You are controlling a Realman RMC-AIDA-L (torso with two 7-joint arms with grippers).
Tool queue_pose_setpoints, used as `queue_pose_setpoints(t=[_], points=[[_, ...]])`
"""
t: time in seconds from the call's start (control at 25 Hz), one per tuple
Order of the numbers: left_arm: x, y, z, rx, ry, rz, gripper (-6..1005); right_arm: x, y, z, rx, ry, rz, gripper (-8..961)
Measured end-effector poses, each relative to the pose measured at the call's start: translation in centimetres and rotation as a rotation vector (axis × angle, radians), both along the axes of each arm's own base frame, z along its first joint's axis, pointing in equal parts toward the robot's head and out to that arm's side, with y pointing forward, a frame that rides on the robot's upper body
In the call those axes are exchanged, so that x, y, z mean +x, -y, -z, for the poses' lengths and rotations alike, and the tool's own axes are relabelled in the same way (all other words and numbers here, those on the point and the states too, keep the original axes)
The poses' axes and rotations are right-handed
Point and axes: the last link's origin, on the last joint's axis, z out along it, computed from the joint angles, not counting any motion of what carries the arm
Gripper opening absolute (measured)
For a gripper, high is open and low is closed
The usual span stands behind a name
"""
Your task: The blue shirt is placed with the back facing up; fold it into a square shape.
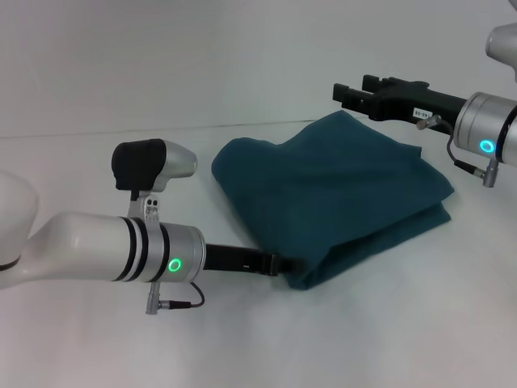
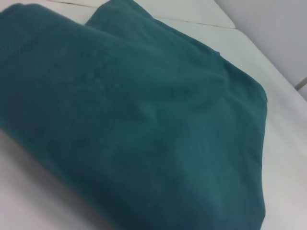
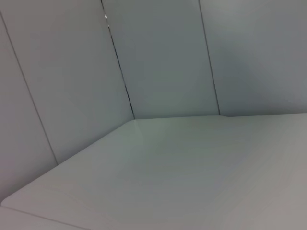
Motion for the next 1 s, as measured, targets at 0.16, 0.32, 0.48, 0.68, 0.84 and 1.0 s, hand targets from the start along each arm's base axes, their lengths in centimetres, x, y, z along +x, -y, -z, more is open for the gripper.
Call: queue_pose_setpoints(t=[0.16,0.32,0.48,0.68,0.84,1.0], points=[[0.19,-0.24,-0.04,0.008,-0.004,0.004,547,-0.01,0.02,0.01,0.002,-0.003,0.001,692],[0.23,-0.33,-0.03,0.012,-0.004,0.002,298,-0.01,0.01,0.01,0.003,-0.004,0.002,691],[0.22,-0.42,-0.04,0.018,-0.006,0.0,118,-0.03,0.02,0.07,0.003,-0.005,0.003,691],[0.21,-0.44,-0.03,0.019,-0.006,-0.001,46,-0.05,-0.02,0.04,0.004,-0.004,0.003,690],[0.26,-0.46,-0.03,0.019,-0.006,0.001,19,-0.05,-0.02,0.06,0.004,-0.004,0.003,691],[0.22,-0.47,-0.2,0.022,0.012,-0.016,4,-0.05,-0.02,0.09,0.003,-0.003,0.003,689]])
